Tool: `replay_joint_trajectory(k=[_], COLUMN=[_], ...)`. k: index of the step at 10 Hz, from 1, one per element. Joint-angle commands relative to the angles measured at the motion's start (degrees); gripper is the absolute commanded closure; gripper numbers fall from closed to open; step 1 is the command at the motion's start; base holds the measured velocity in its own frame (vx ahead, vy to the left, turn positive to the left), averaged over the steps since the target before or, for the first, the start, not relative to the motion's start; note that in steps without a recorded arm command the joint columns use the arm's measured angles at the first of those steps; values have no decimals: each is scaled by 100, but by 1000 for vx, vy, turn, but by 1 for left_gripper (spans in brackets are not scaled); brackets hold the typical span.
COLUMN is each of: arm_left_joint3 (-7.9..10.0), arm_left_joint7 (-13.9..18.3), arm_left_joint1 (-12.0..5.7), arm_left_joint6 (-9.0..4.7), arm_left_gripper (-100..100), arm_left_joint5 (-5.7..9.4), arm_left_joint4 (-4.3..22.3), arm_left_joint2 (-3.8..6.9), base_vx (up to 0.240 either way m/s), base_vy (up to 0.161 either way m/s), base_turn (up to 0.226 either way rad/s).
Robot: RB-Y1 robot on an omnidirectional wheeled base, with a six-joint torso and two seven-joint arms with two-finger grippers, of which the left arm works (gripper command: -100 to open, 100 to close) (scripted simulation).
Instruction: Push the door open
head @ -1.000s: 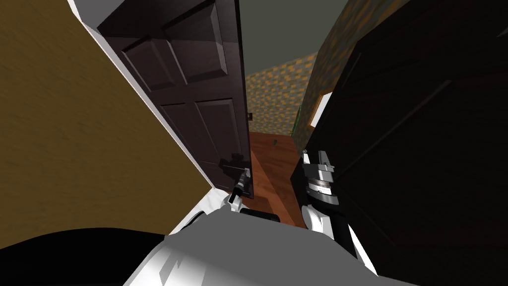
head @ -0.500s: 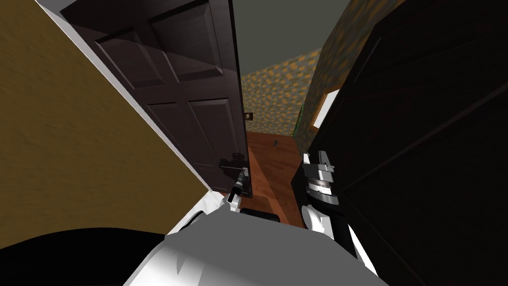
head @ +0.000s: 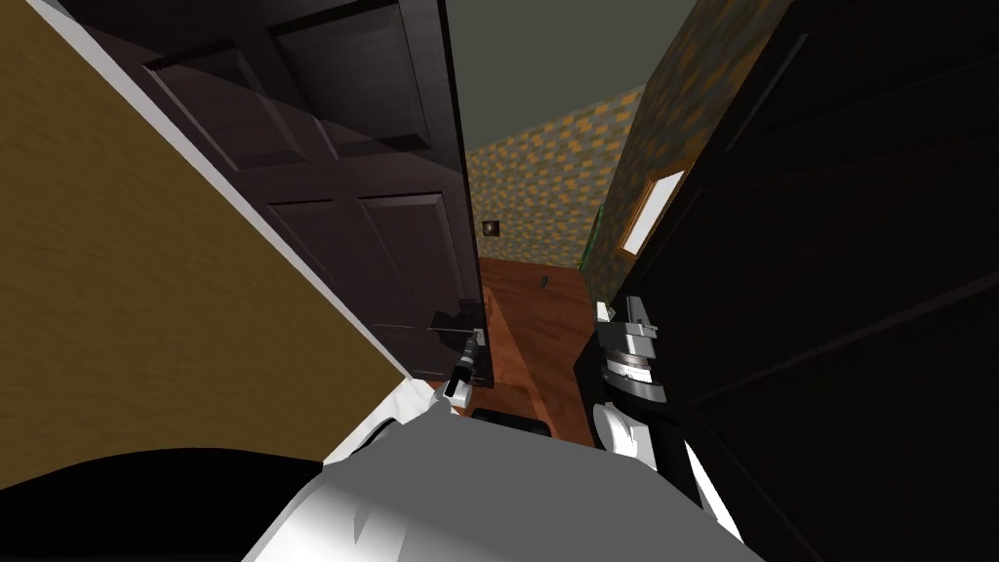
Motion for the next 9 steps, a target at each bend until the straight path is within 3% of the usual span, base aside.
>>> replay_joint_trajectory(k=[1, 9], arm_left_joint3=[74, 573], arm_left_joint7=[22, -144], arm_left_joint1=[-156, -192], arm_left_joint6=[-194, -200], arm_left_gripper=[100, 100], arm_left_joint5=[31, 189], arm_left_joint4=[286, 408], arm_left_joint2=[41, 48], base_vx=[47, 145], base_vy=[-15, -85], base_turn=[3, 50])
